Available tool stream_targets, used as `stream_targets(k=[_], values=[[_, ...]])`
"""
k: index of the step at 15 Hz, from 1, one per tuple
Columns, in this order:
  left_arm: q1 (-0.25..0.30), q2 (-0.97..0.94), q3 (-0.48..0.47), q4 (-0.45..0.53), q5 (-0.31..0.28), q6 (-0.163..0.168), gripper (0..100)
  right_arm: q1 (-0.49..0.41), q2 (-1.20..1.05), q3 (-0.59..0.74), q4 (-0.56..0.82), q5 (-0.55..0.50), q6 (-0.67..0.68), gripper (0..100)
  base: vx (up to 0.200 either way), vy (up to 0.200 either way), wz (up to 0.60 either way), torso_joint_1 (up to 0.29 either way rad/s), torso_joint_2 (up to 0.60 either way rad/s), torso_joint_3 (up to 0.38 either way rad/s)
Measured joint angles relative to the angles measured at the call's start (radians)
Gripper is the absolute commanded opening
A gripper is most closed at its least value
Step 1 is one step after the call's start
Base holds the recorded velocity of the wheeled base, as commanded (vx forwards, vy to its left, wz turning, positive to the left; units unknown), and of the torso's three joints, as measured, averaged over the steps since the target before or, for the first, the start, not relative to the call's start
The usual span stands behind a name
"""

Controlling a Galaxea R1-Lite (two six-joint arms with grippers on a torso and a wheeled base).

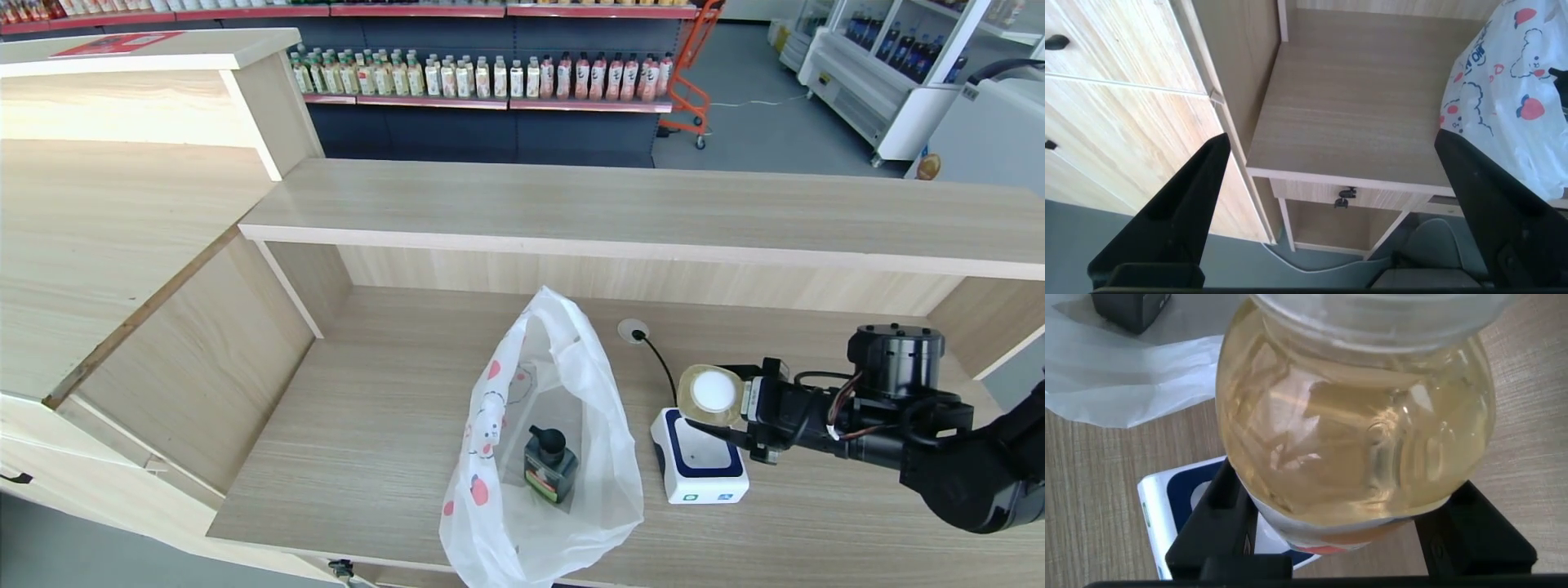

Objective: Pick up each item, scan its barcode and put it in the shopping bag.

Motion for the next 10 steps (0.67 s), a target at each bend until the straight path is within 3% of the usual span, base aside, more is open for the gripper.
stream_targets(k=[10], values=[[0.000, 0.000, 0.000, 0.000, 0.000, 0.000, 100, -0.007, -0.044, 0.041, 0.003, 0.001, 0.002, 0, 0.000, 0.000, 0.00, 0.000, 0.00, 0.000]])
